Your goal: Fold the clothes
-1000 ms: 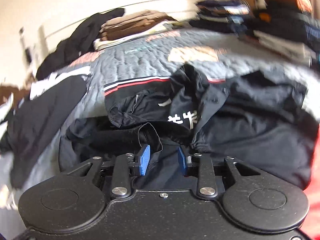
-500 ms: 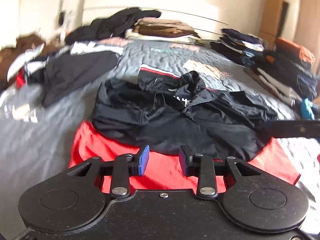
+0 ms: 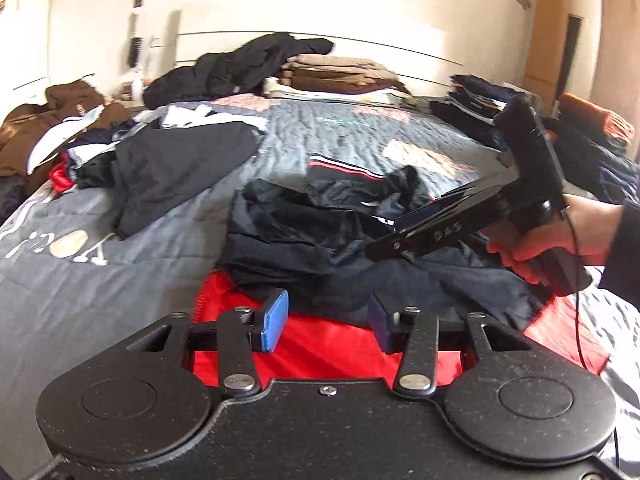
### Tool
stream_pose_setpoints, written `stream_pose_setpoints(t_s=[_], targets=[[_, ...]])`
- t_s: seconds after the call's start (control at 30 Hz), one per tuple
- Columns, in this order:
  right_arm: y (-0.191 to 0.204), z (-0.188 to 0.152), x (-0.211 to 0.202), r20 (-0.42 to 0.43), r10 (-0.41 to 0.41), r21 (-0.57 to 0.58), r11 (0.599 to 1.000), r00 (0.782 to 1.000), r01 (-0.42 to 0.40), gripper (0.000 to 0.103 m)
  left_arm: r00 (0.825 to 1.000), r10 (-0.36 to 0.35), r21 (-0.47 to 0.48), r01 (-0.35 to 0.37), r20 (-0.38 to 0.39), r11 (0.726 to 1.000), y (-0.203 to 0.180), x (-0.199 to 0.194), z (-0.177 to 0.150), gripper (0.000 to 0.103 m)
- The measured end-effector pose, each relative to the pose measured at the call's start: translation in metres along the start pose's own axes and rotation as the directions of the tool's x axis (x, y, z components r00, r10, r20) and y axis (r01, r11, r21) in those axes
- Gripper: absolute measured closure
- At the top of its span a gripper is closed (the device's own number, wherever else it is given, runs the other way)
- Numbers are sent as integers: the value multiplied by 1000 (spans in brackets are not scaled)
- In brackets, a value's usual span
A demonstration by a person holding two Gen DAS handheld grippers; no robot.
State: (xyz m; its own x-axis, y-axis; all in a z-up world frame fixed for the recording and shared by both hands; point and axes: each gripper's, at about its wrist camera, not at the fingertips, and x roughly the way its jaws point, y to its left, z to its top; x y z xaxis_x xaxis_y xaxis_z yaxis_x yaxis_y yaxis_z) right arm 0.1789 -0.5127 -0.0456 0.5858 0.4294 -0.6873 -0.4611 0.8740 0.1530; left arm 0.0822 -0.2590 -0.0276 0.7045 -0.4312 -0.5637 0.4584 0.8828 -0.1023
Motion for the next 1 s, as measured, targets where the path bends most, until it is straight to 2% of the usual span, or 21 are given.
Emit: stream_pose_setpoints(t_s=[0.2, 0.37, 0.53, 0.63, 0.67, 0.7, 0.8, 0.9, 1.0], targets=[[3, 18, 51, -85, -10, -166, 986, 996, -5, 30, 1000, -1, -44, 1, -1, 999, 13, 2, 1, 57], [9, 19, 76, -177, 23, -226, 972, 984, -63, 30, 1000, -8, -53, 9, 5, 999, 15, 0, 2, 56], [17, 18, 71, -223, 79, -281, 949, 972, -141, 33, 1000, -3, -70, 4, 21, 998, 18, -2, 3, 51], [27, 11, 51, -207, 123, -361, 912, 971, -192, 34, 1000, 1, -77, 0, 22, 997, 19, -2, 4, 51], [30, 8, 44, -205, 129, -389, 899, 970, -202, 36, 1000, 4, -77, -3, 23, 997, 19, -2, 4, 51], [31, 6, 39, -208, 127, -405, 891, 970, -204, 43, 1000, 7, -78, -5, 25, 997, 19, -2, 5, 51], [23, 8, 34, -192, 118, -359, 916, 974, -181, 44, 999, 17, -79, -15, 28, 997, 20, -2, 5, 51], [5, 15, 37, -168, 173, -216, 954, 971, -207, 43, 999, 24, -73, -22, 27, 997, 20, -1, 5, 51], [-8, 19, 45, -174, 233, -116, 960, 957, -254, 43, 999, 28, -71, -26, 22, 997, 20, 0, 5, 51]])
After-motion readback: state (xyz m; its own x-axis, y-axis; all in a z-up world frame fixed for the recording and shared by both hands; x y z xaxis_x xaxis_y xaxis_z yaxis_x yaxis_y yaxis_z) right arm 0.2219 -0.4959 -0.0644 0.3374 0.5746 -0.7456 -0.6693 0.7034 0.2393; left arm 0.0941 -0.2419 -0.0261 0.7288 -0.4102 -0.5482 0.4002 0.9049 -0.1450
